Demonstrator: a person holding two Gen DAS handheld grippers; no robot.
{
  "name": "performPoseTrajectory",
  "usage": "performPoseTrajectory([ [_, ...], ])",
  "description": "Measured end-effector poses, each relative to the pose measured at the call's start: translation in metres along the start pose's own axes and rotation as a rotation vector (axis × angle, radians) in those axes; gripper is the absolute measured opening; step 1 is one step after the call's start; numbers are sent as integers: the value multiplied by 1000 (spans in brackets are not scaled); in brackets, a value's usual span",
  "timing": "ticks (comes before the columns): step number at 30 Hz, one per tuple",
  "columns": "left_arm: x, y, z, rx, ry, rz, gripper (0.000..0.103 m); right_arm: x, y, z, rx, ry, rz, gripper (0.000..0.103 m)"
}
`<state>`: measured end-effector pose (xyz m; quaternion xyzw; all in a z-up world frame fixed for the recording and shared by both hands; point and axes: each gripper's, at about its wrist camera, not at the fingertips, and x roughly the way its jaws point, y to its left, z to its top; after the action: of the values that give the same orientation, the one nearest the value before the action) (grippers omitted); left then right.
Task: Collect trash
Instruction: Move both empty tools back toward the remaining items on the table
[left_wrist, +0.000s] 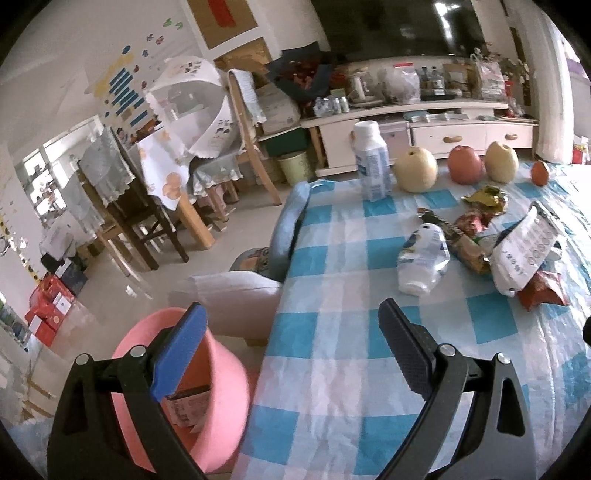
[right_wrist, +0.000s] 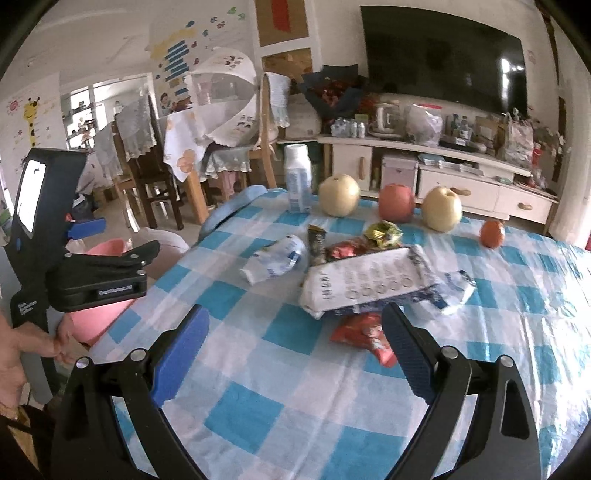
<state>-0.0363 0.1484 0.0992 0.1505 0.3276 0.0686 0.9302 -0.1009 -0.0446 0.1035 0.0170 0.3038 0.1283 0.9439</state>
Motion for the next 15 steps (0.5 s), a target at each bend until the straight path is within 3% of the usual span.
performPoseTrajectory([
  [5, -2, -19, 1, 40, -11, -37, 94, -6, -27, -3, 30, 6, -30, 93],
  [15, -8, -66, 4, 124, -45, -195, 94, -12, -82, -7, 127, 60, -76, 93],
])
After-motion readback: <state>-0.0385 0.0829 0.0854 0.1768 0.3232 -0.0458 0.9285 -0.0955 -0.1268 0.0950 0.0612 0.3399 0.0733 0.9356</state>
